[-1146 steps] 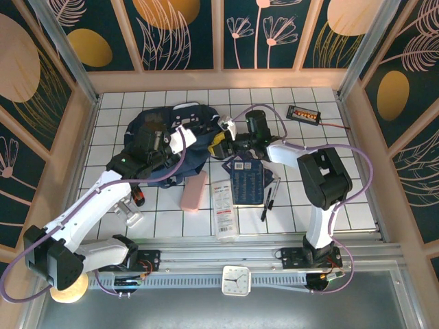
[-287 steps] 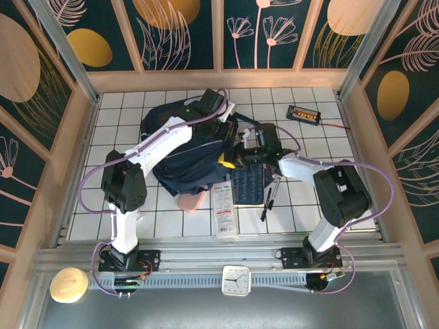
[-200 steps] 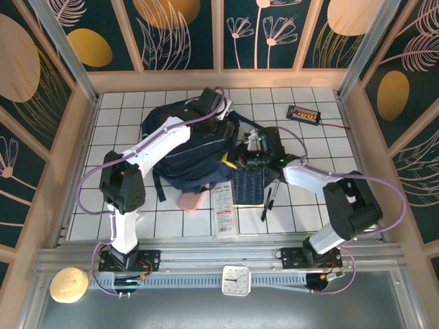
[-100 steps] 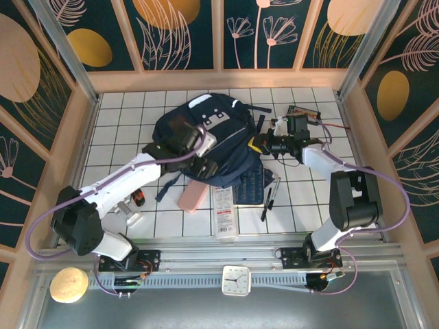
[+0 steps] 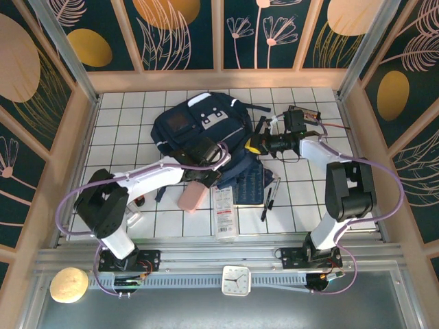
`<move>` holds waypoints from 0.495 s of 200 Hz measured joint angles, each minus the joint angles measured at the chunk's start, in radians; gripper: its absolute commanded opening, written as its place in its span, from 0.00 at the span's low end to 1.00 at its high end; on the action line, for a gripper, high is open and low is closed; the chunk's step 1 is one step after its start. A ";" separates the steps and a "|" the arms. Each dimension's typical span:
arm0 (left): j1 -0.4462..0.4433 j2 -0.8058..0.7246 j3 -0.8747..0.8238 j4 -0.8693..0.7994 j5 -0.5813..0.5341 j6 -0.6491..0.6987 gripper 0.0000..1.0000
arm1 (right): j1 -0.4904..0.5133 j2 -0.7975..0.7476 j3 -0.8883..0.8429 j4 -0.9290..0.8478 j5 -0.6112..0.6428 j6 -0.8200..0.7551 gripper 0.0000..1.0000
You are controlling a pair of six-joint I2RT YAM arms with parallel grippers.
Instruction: Pack books, pencil case, and school supplies into a backpack
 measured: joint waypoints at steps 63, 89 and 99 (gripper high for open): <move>0.000 0.047 0.061 -0.073 -0.075 -0.028 0.00 | 0.008 0.016 0.067 -0.197 -0.036 -0.150 0.00; 0.000 0.048 0.064 -0.079 -0.114 -0.049 0.00 | 0.056 0.046 0.126 -0.307 0.042 -0.204 0.00; 0.000 0.048 0.064 -0.080 -0.128 -0.058 0.00 | 0.080 0.055 0.142 -0.324 0.079 -0.208 0.00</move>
